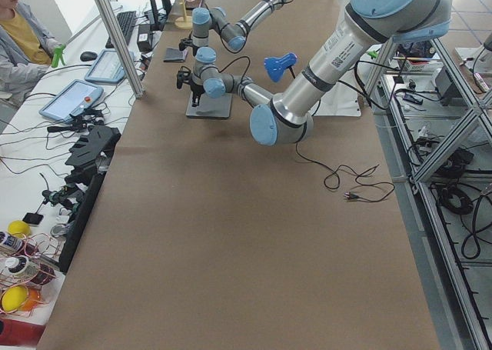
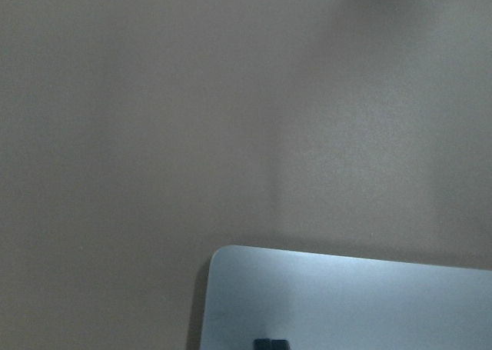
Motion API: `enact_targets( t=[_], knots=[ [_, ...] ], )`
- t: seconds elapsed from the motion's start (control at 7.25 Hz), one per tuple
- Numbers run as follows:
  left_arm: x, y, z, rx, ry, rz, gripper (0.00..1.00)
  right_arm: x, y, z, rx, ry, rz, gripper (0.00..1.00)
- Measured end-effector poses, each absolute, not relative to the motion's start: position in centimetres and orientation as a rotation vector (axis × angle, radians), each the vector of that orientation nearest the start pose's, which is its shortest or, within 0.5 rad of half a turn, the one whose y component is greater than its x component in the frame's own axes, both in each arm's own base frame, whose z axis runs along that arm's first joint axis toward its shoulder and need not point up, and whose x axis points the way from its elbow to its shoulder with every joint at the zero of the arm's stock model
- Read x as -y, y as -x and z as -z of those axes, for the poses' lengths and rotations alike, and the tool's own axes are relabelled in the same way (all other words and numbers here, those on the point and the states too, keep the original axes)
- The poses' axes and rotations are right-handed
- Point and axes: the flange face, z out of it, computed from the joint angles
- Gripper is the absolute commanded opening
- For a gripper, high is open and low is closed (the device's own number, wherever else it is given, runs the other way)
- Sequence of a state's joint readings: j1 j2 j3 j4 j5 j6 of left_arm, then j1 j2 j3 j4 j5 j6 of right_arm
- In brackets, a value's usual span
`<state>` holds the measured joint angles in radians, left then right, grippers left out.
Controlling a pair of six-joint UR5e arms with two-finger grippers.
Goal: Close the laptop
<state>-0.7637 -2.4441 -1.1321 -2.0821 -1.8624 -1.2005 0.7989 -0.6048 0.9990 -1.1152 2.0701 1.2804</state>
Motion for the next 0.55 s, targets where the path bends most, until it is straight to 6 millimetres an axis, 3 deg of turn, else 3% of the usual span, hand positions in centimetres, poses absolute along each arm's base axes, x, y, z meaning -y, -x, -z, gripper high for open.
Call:
enact_targets(
  t=[0.14,0.28,0.41,0.55],
  knots=[
    [65.1,-47.9,-23.3,-0.986,-0.244,0.222,0.00,67.1,49.4,-22.7,0.997,-0.006,-0.258,0.00],
    [65.1,-43.1,-23.5,-1.024,-0.192,0.212,0.00,66.4,44.6,-23.6,1.036,0.019,-0.254,0.00],
    [63.9,-37.4,-24.7,-1.040,-0.159,0.191,0.00,64.7,38.2,-25.5,1.056,0.032,-0.252,0.00],
    [61.4,-30.7,-26.4,-1.021,-0.155,0.147,0.00,62.5,30.8,-27.3,1.056,0.035,-0.238,0.00]
  ],
)
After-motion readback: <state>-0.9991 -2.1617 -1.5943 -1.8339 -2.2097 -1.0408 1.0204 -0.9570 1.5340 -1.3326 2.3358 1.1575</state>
